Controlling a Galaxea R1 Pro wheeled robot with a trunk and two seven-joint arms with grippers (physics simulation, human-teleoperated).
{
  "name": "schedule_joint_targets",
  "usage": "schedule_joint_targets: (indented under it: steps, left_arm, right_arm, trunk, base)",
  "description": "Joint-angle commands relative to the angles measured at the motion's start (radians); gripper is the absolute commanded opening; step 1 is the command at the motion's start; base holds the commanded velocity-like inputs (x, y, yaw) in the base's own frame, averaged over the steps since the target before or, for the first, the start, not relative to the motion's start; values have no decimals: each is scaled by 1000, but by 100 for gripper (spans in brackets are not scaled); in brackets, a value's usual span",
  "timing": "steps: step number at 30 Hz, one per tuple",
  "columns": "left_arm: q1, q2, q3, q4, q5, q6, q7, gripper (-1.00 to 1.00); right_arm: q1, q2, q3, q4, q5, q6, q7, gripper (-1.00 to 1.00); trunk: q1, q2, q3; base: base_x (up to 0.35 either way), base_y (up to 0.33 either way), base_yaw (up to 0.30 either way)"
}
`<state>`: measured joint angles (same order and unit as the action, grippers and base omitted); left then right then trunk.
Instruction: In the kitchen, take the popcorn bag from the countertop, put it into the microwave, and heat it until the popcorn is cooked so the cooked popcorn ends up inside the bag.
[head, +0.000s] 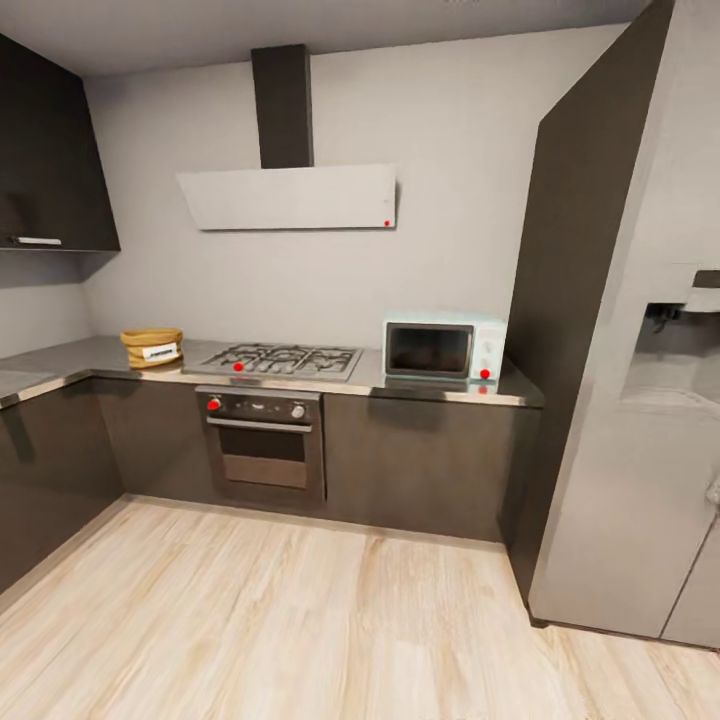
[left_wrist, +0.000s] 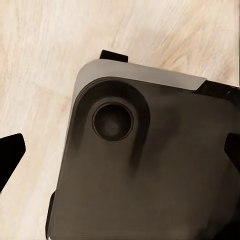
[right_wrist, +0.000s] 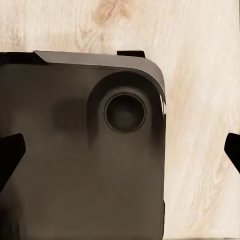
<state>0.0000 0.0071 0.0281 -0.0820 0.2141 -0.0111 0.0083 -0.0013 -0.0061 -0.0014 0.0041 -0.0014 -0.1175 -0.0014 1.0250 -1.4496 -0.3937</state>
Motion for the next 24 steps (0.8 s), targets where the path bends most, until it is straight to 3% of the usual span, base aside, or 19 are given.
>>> schedule_joint_targets:
  steps: [1,24]
  left_arm:
    - [0,-1,3,0,4,-1,1,100]
    - [0,-10,4,-15,6,-2,1,100]
  right_arm:
    - [0,0,0,0,0,-4,0,100]
    - [0,0,0,0,-2,-2,0,100]
  trunk:
    - [0,0,-1]
    - [0,0,-1]
  base:
    - [0,0,-244]
    - [0,0,-248]
